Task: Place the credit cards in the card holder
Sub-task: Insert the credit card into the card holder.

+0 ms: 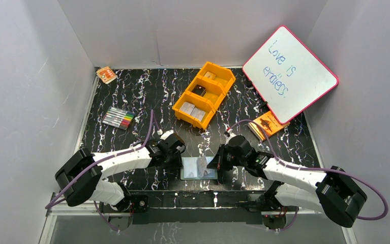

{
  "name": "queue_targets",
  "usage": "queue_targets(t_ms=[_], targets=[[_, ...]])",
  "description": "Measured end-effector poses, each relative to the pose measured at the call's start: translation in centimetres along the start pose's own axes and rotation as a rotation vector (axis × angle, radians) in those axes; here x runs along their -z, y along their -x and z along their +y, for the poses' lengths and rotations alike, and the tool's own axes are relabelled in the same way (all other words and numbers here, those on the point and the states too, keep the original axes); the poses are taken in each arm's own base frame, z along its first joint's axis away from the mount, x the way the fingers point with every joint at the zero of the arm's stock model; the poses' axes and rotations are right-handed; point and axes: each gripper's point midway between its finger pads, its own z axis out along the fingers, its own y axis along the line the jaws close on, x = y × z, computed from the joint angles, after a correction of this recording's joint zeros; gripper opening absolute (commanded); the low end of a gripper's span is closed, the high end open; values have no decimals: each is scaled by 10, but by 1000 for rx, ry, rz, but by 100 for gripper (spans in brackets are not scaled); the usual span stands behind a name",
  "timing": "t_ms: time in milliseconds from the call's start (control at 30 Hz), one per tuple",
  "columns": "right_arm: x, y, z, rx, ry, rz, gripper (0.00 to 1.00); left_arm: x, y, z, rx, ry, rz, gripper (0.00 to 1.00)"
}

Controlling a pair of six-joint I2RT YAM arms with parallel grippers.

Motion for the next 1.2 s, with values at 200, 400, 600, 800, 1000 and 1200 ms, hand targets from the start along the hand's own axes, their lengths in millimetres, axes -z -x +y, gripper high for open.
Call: queue_targets(t_ms=[200,400,600,800,1000,1200], targets=[[0,-3,3,-2,16,18,0,0,0,0,0,0,-1,31],[-4,-7,2,-7,17,43,0,-1,-1,1,0,3,2,31],[-7,-6,3,-19,23,43,0,-1,-1,0,0,3,5,31],[-8,-9,-3,-38,19,35,0,-2,-1,0,0,1,5,30],[-14,-11,-8,-66,16,33,0,-3,-1,-3,1,-10,6,29],[-19,-7,-6,-103,22,21,0,-4,-1,-6,5,-27,8,28]])
